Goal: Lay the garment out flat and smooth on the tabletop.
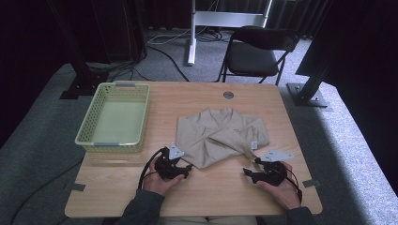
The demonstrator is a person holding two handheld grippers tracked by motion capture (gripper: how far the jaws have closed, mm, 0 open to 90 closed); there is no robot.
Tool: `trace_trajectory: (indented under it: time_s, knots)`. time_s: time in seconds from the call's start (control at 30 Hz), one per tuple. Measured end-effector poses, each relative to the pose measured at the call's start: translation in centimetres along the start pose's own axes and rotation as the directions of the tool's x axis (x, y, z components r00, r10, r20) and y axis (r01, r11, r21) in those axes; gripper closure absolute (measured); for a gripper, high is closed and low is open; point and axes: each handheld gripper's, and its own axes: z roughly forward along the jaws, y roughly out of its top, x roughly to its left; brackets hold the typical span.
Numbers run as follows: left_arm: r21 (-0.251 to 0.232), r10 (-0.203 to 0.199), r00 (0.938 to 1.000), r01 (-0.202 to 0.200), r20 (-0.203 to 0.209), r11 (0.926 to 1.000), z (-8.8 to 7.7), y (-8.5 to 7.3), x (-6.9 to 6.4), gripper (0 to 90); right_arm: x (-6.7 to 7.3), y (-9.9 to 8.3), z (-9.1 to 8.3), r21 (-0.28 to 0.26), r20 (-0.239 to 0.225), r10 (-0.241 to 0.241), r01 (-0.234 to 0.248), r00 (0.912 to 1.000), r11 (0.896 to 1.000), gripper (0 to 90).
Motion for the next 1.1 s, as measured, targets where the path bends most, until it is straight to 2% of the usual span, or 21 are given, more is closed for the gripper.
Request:
trace_trajectory:
  time_s: [0.2, 0.43, 0.6, 0.77, 0.9, 1.1]
  knots:
    - [0.002, 0.002, 1.0, -0.002, -0.001, 1.0, 0.0, 0.0, 0.0, 30.5, 0.6, 0.1, 0.2, 0.022, 0.002, -0.031, 0.031, 0.9995, 0.999, 19.8]
    - [0.003, 0.002, 1.0, -0.002, -0.001, 1.0, 0.0, 0.1, 0.0, 30.5, 0.4, 0.1, 0.2, 0.02, -0.018, -0.026, 0.027, 0.9995, 0.999, 18.8]
    - [0.002, 0.001, 1.0, -0.001, -0.001, 1.0, 0.1, 0.1, 0.0, 30.5, 0.2, 0.1, -0.1, 0.015, 0.004, -0.026, 0.026, 0.9997, 1.0, 32.8]
    - [0.002, 0.0, 1.0, 0.0, -0.001, 1.0, 0.1, 0.1, 0.0, 30.5, 0.2, 0.0, -0.4, 0.02, 0.024, -0.025, 0.024, 0.9994, 1.0, 39.8]
    - [0.002, 0.001, 1.0, -0.001, -0.001, 1.0, 0.1, 0.1, 0.0, 30.5, 0.0, 0.2, -0.5, 0.034, 0.015, -0.014, 0.013, 0.9998, 0.999, 45.5]
    - [0.0, -0.001, 1.0, 0.001, -0.001, 1.0, 0.1, 0.1, 0.0, 30.5, -0.1, 0.2, -1.0, 0.014, 0.028, -0.009, 0.008, 0.9996, 1.0, 49.5]
